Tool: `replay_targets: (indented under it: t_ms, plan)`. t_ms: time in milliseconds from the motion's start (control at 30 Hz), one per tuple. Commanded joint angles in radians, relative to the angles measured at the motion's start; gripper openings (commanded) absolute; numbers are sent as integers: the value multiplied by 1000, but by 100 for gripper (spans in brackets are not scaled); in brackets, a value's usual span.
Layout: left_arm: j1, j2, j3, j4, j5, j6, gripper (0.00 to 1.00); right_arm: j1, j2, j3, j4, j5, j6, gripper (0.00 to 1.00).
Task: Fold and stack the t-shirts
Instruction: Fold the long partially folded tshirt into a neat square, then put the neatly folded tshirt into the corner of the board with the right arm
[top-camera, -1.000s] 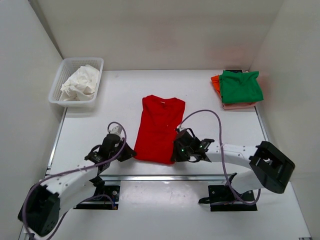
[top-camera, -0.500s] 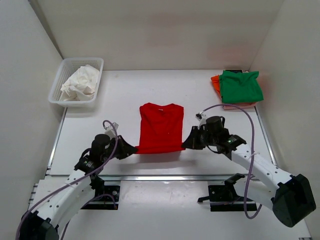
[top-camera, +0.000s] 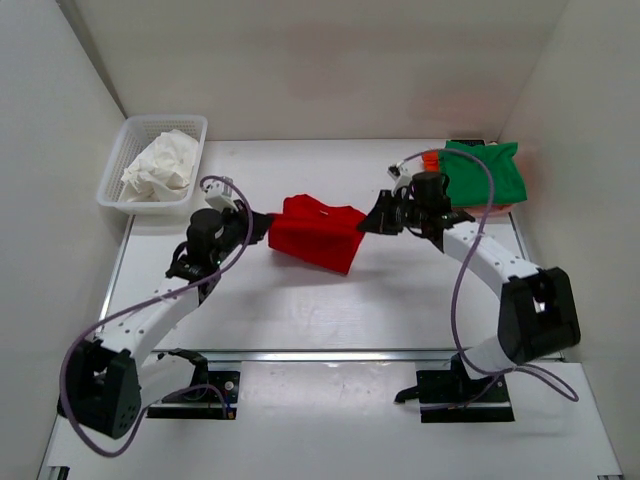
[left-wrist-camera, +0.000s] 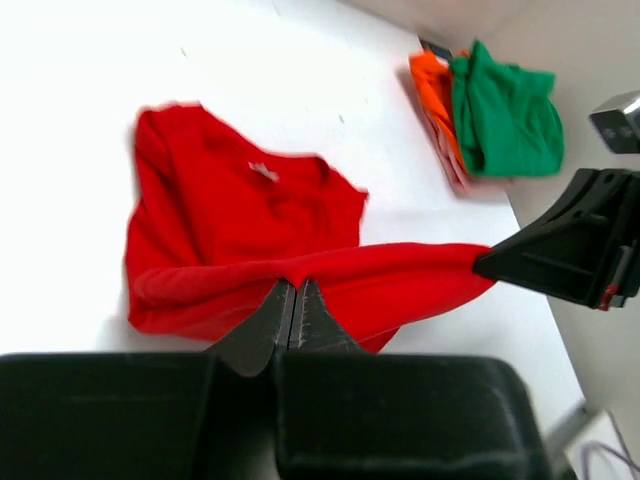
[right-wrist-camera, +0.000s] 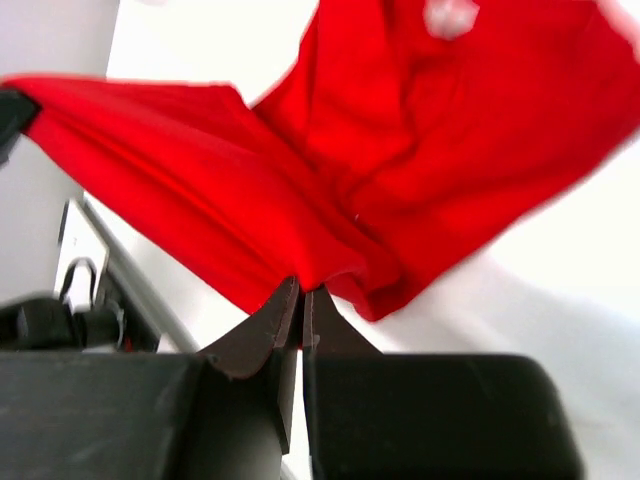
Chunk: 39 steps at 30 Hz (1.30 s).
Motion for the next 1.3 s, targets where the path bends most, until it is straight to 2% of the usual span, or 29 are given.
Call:
replay_targets:
  t_ms: [0,100,300,400,567,600,633,667,700,733,767,867,933,1033,1067,1133,1267]
  plan:
    - [32,85,78,149,-154,94,0,-59,92,128,50,36,-62,0]
    - [20,183,127,201,-187,129,0,-86,199,216,47,57,-74,1]
    - [37,362,257,223,-135,126,0,-122,305,303,55,73,-53,0]
    - [64,493,371,215,-43,93,0,-135,342,319,72,76,-47,0]
    - [121,703,437,255,26,-28,0,-155,465,405,50,74,-49,0]
    - [126,741,449,262,18,-55,5,-169,494,443,36,74,-59,0]
    - [138,755,457,275,21,-61,21,-171,514,475,27,91,-59,2]
    - [147,813,495,281,24,-72,35,-178,534,501,19,103,-56,14]
    - [156,858,544,272,43,-99,38,-175,542,508,29,129,-53,18]
    - [172,884,564,291,56,-113,46,-191,545,514,44,170,-38,26]
    - [195,915,607,304,66,-139,48,-195,537,512,49,194,-12,36]
    - [232,941,687,289,110,-188,53,-197,505,515,26,304,-21,56]
    - [245,909,672,281,125,-194,54,-183,474,492,24,330,-24,65]
    - [239,863,614,304,199,-205,55,-177,441,428,26,297,5,77]
    - [232,863,609,289,262,-219,54,-165,430,399,16,292,11,80]
    - [210,855,569,317,332,-260,53,-139,430,382,-13,307,17,83]
    - [114,867,575,293,351,-213,53,-68,433,339,-50,367,56,90]
